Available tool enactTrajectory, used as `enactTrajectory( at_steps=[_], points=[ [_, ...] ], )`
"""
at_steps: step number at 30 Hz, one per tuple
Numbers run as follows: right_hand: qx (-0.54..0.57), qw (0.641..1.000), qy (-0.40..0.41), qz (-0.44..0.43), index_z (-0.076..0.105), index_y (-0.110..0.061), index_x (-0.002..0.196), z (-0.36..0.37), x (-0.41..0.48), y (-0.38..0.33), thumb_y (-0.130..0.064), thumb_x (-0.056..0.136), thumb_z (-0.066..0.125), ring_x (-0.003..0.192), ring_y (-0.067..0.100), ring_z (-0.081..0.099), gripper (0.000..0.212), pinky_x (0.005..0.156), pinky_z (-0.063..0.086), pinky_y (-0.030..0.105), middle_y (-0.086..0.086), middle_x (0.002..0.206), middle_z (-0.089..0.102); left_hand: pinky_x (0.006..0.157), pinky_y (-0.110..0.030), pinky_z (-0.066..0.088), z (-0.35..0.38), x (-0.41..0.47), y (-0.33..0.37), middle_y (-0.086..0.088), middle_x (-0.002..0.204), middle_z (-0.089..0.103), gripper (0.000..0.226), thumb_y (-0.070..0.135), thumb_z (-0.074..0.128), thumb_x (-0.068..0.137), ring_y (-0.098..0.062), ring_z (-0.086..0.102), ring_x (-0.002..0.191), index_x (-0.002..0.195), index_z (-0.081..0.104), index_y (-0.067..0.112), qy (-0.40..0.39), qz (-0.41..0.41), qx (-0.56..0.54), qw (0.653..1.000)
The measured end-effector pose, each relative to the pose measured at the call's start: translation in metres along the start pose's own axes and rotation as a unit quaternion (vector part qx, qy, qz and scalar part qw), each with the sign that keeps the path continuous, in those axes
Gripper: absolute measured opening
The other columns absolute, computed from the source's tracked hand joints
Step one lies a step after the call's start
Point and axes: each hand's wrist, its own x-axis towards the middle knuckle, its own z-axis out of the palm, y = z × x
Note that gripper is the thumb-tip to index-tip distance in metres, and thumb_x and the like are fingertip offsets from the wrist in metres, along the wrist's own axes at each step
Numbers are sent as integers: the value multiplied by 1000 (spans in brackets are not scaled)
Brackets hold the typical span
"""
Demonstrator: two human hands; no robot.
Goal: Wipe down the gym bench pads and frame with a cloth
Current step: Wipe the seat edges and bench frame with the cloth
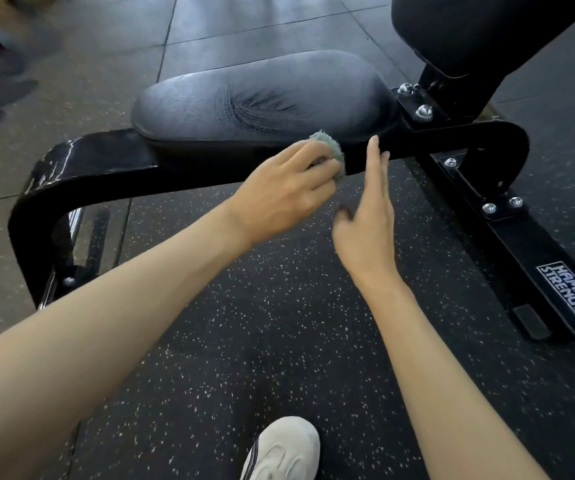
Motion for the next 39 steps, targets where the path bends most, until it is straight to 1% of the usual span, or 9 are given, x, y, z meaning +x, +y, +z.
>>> enactTrajectory(
  at_steps=[5, 6, 8, 11, 13, 16, 20, 31, 39],
  points=[
    [-42, 999, 6, -24, -3, -27, 154, 7, 1, 5, 13, 87, 47, 145, 13, 2, 93, 91, 16, -9, 6, 161, -15, 94, -36, 44, -19, -54, -19, -12, 100, 68, 21, -2, 50, 96, -29, 47, 104, 79, 63, 0, -51, -40, -3, 998],
    [-53, 998, 10, -33, -3, -27, 154, 9, 1, 4, 14, 87, 48, 144, 12, 1, 94, 101, 20, -1, 7, 160, -18, 94, -36, 44, -22, -61, -20, -13, 101, 68, 23, -3, 48, 97, -30, 47, 104, 79, 64, -1, -59, -53, -7, 997],
    [-86, 994, 22, -66, -1, -26, 154, 14, 0, 4, 15, 84, 50, 142, 15, 7, 95, 111, 35, 31, 12, 159, -21, 91, -36, 44, -29, -72, -21, -14, 100, 68, 25, -4, 47, 97, -30, 47, 103, 78, 64, -1, -66, -76, -4, 995],
    [-170, 979, 30, -106, 8, -23, 155, 22, -2, 3, 14, 82, 51, 147, 30, 8, 93, 115, 26, 51, 19, 158, -18, 86, -34, 44, -38, -78, -21, -11, 93, 68, 25, -7, 49, 93, -28, 48, 100, 73, 61, 2, -56, -87, 5, 995],
    [-225, 966, 29, -127, 10, -20, 155, 27, -5, 1, 14, 82, 49, 149, 31, -4, 89, 120, 9, 50, 18, 159, -15, 86, -33, 45, -43, -71, -19, -9, 90, 68, 25, -5, 54, 92, -28, 49, 99, 69, 61, 4, -22, -71, 14, 997],
    [-279, 946, 28, -160, 11, -14, 154, 35, -7, 0, 3, 77, 35, 148, 31, -8, 83, 120, -1, 51, 18, 160, -7, 88, -36, 47, -31, -47, -11, -7, 88, 68, 23, 4, 59, 93, -27, 55, 96, 71, 65, 7, 16, -20, -3, 1000],
    [-296, 939, 40, -173, 7, -8, 154, 46, -7, 2, 1, 75, 34, 149, 28, -6, 84, 119, -3, 53, 14, 161, -3, 85, -38, 48, -13, -39, -19, -7, 87, 66, 29, 1, 47, 97, -26, 53, 97, 74, 65, 7, -11, 9, -5, 1000],
    [-316, 926, 19, -206, 1, -15, 154, 56, -2, 1, 16, 75, 49, 148, 25, -11, 97, 118, -3, 57, 7, 162, -6, 80, -33, 49, -32, -115, -36, -8, 95, 70, 23, 2, 55, 96, -26, 50, 95, 78, 68, -1, 1, -160, 15, 987],
    [-317, 926, 21, -204, 6, -10, 154, 57, -3, -4, 11, 75, 52, 148, 29, -9, 94, 119, -7, 49, 13, 161, -4, 76, -35, 50, -28, -47, -24, -5, 87, 70, 25, -1, 59, 91, -23, 50, 93, 68, 65, 5, 61, -84, -4, 995]
  ],
)
